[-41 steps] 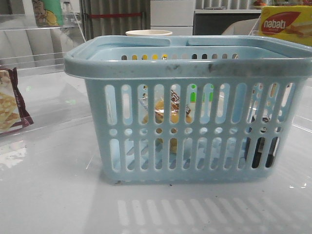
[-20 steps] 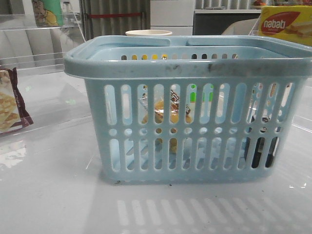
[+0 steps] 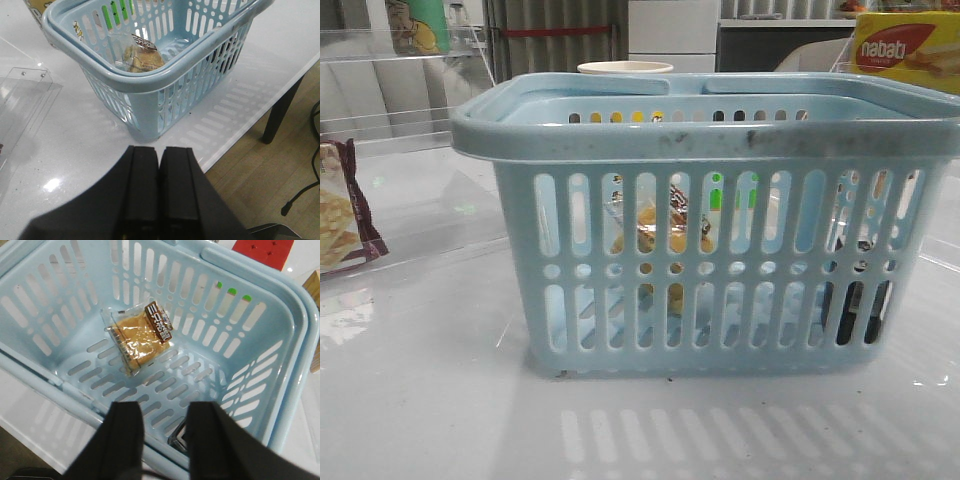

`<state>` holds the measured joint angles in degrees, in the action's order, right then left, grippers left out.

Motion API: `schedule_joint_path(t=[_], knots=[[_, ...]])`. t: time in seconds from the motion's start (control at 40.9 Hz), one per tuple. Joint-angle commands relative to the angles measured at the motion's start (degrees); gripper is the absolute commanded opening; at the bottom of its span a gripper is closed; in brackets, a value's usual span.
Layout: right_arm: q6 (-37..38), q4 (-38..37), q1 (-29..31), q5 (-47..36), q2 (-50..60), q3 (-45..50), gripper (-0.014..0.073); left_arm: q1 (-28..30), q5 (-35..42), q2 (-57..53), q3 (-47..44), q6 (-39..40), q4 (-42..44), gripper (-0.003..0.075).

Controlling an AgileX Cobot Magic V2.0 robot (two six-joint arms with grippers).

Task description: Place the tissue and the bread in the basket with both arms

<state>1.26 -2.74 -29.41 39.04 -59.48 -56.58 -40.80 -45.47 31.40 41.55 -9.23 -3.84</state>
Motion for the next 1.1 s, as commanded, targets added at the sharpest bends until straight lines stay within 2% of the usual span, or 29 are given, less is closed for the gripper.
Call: schedule_joint_path(t=[0.0,0.098,0.783,0.93,1.077], knots=[[-0.25,-1.06,-0.06,-3.45,1.15,-1.64,0.0141,-0.49,4.19,0.12,1.52,0.59,-0.88,0.0091],[-0.25,-1.06,-0.06,-3.45,1.15,-1.64,0.0048,-0.49,4.19,0.12,1.52,0.59,-0.88,0.0091],[-0.25,-1.06,-0.06,-3.45,1.15,-1.64,0.0057,-0.35,4.32,-0.33,1.42,0.59,-0.88,0.0091],[-0.25,-1.06,-0.06,-3.40,1.15,-1.64,0.0057,3.42,5.65,-3.59,1.13,0.59,-0.99,0.0091],[-0.25,-1.06,-0.06,-3.40,1.15,-1.64,0.0057,11.87,13.01,-8.20,-2.74,0.59,-0.71,0.0091]])
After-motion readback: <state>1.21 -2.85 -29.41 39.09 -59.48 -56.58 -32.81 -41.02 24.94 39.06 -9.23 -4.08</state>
